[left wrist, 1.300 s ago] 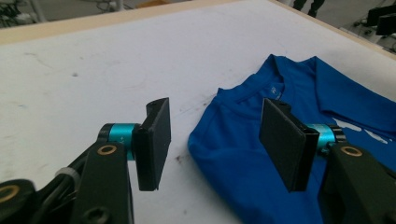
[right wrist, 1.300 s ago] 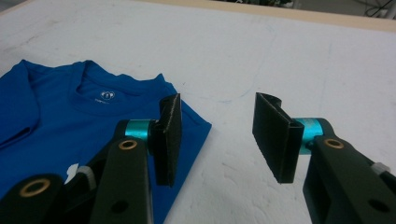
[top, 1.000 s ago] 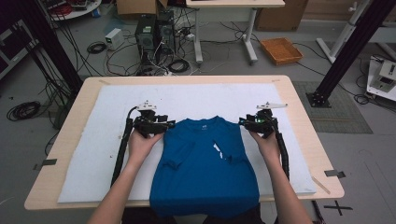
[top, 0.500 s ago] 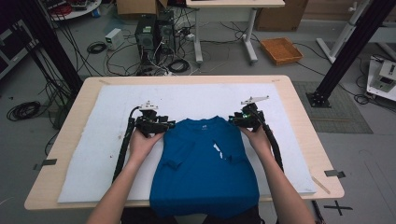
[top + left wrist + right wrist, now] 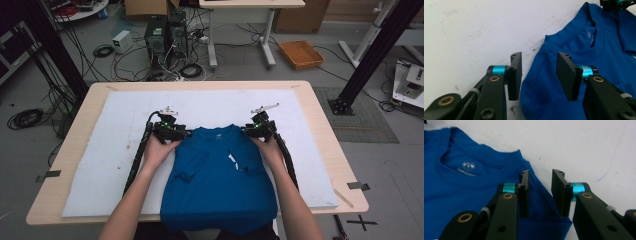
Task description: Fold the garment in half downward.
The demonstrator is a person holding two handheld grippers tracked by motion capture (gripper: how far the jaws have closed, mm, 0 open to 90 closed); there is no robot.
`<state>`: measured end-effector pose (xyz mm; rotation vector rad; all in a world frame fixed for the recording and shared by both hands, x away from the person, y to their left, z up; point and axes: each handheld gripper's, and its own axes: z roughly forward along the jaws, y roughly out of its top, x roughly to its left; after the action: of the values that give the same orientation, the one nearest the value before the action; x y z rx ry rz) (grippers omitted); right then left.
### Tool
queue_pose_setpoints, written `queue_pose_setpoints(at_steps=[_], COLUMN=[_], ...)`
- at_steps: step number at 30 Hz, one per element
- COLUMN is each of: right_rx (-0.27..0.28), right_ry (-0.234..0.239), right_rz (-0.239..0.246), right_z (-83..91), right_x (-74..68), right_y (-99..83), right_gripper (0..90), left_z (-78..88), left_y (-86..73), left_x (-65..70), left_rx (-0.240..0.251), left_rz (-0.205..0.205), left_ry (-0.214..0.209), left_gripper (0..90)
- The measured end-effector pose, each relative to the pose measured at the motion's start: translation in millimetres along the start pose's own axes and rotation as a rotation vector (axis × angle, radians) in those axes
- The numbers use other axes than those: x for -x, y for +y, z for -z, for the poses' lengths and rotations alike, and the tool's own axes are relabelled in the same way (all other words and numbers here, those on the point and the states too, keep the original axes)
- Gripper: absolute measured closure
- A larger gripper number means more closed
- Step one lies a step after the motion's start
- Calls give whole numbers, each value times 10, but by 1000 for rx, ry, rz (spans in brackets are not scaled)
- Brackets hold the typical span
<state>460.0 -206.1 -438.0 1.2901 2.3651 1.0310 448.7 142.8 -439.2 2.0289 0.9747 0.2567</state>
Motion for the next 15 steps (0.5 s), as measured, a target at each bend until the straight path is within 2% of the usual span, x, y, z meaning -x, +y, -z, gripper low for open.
queue_pose_setpoints(at_steps=[1, 3, 5, 7, 9, 10, 12, 13, 15], right_rx=[-14, -18, -18, -16, -11, -6, 24, 39, 51], right_ry=[2, -7, -25, -16, -23, -20, -12, -10, -21], right_rz=[0, 9, 30, 30, 35, 31, 7, 1, -2], right_z=[-20, -33, -26, -15, -8, -5, 7, 11, -5], right_x=[-1, -7, -10, -10, -25, -26, -18, -9, 1], right_y=[-8, -21, -22, -23, -23, -22, -16, -12, -5], right_gripper=[685, 721, 824, 858, 854, 818, 777, 758, 738], left_z=[-19, -76, -67, -64, -57, -56, -55, -60, -82], left_y=[2, -19, -24, -27, -22, -15, -2, 2, 7], left_x=[7, 14, 5, -16, -5, 3, 11, 8, -4], left_rx=[-13, -59, -54, -54, -54, -41, -8, 3, -11], left_rz=[-3, -6, -2, 21, 12, 10, 29, 26, 16], left_ry=[-2, 0, 11, -4, 3, 7, 14, 9, 22], left_gripper=[567, 663, 751, 837, 837, 814, 649, 643, 628])
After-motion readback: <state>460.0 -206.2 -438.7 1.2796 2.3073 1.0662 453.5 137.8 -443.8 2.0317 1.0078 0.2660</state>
